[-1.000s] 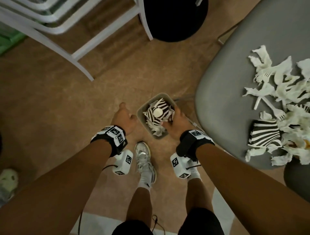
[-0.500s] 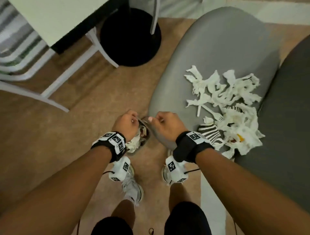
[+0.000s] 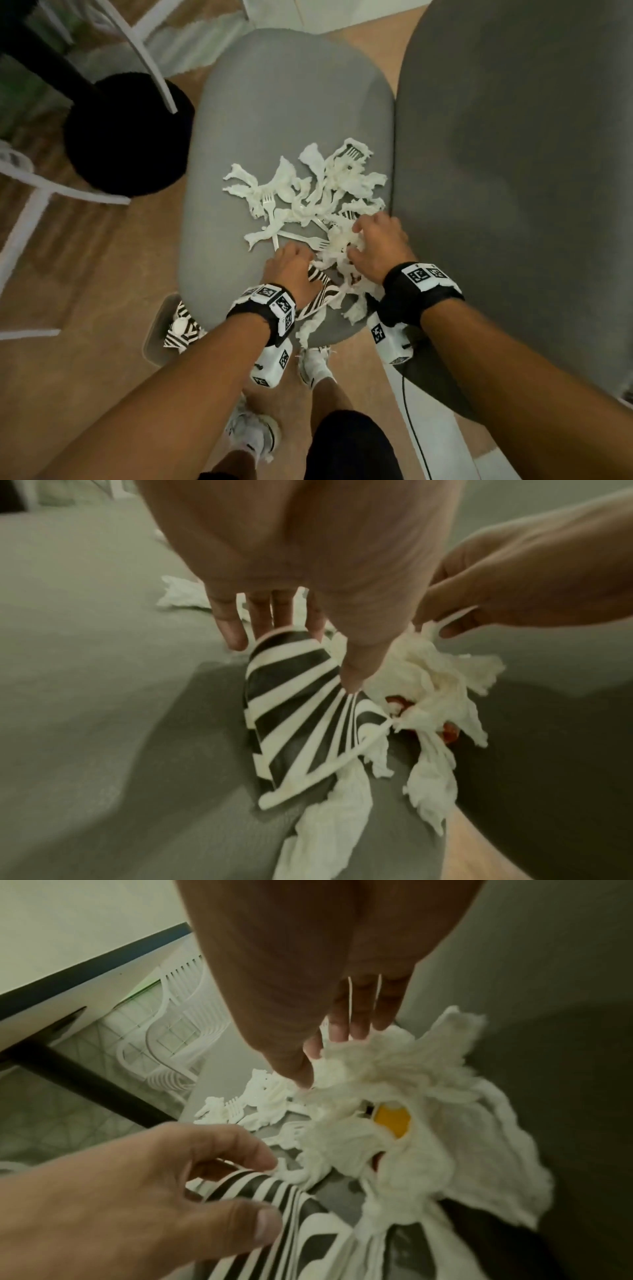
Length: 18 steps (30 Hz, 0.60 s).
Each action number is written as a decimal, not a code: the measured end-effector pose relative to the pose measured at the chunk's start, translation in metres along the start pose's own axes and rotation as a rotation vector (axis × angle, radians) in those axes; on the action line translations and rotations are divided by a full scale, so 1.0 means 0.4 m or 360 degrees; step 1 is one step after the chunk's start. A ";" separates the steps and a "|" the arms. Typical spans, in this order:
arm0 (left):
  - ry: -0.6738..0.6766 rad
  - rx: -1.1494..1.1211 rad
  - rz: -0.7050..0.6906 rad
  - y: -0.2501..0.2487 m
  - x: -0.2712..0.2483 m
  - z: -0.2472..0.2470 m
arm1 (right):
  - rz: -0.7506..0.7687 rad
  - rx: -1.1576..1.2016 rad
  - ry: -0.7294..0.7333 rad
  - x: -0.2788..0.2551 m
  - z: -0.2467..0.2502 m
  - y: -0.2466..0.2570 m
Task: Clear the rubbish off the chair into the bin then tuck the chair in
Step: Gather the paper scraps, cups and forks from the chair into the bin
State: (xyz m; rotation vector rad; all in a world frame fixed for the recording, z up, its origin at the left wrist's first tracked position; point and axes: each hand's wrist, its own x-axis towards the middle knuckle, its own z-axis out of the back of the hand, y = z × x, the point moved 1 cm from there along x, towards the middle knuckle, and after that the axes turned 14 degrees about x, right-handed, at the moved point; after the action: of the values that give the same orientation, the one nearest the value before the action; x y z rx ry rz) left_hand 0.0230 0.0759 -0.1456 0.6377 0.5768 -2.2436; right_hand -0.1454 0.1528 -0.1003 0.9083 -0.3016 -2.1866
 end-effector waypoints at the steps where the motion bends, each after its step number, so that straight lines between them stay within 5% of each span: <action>1: -0.0005 0.0061 -0.0009 -0.005 0.005 -0.008 | -0.0008 -0.0041 -0.0013 -0.005 0.004 -0.009; 6: -0.0100 -0.0008 -0.0042 0.011 0.017 -0.017 | -0.0156 0.0042 0.0143 0.001 -0.018 -0.030; 18: 0.0081 -0.0139 -0.0015 0.063 0.040 -0.031 | 0.0052 0.0528 -0.0165 0.070 -0.030 0.014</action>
State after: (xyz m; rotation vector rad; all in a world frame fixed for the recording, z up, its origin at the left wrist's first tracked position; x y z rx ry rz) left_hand 0.0351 0.0587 -0.1700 0.6503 0.7001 -2.2032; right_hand -0.1476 0.1296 -0.1210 0.9588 -0.7412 -2.1938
